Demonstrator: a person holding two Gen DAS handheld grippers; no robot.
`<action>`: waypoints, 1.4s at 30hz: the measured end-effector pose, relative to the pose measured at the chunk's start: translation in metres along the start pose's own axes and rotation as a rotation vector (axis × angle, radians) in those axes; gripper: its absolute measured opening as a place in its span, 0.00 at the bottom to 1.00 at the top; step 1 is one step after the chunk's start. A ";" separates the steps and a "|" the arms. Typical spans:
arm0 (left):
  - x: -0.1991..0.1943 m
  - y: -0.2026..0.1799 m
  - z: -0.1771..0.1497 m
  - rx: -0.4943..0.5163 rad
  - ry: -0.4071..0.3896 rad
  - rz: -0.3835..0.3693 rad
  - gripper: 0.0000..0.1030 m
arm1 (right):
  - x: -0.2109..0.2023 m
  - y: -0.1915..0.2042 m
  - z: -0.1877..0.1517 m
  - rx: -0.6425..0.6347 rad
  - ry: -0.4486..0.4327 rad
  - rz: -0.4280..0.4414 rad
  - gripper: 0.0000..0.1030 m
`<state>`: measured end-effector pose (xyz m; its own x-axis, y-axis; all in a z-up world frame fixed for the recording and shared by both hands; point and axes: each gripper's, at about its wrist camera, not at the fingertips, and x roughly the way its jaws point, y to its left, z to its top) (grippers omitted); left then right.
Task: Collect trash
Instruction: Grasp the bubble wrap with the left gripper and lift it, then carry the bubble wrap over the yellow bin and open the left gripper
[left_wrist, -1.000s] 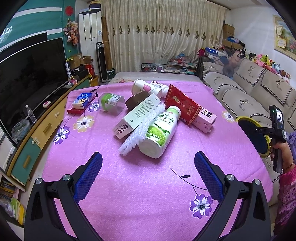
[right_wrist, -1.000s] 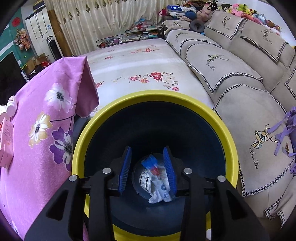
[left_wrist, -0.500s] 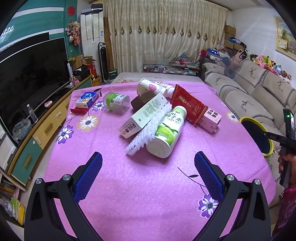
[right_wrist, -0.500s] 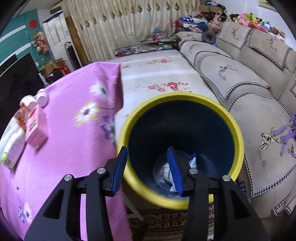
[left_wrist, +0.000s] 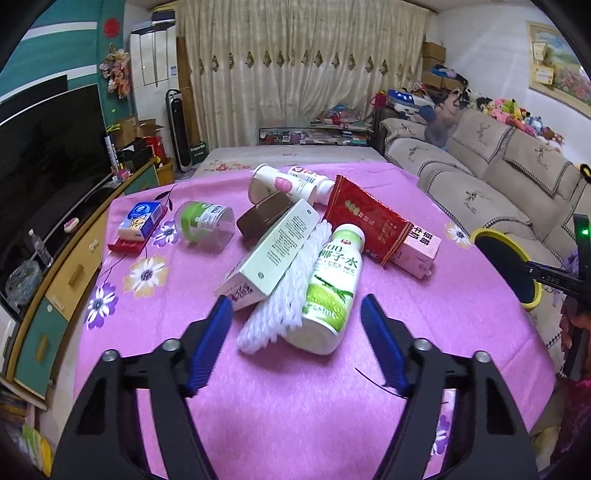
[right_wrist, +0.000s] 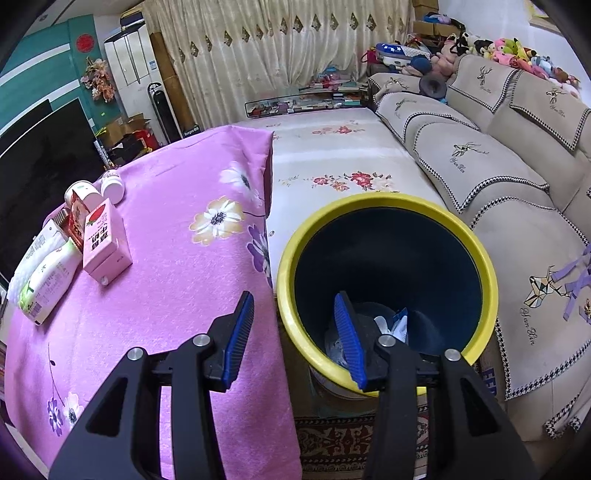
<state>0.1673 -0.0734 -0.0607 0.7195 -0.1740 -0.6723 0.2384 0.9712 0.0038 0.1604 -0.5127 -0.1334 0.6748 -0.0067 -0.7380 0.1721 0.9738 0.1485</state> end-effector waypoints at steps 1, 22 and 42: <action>0.004 -0.001 0.002 0.012 0.005 -0.001 0.58 | 0.001 0.001 0.000 -0.001 0.001 0.001 0.42; 0.052 -0.002 0.018 0.078 0.090 -0.013 0.18 | 0.004 0.002 0.000 0.006 0.004 0.022 0.42; -0.041 -0.026 0.058 0.118 -0.095 -0.038 0.12 | -0.028 -0.005 0.000 0.033 -0.059 0.048 0.42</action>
<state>0.1697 -0.1009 0.0095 0.7657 -0.2303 -0.6006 0.3373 0.9388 0.0702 0.1408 -0.5178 -0.1135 0.7241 0.0258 -0.6892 0.1611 0.9653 0.2054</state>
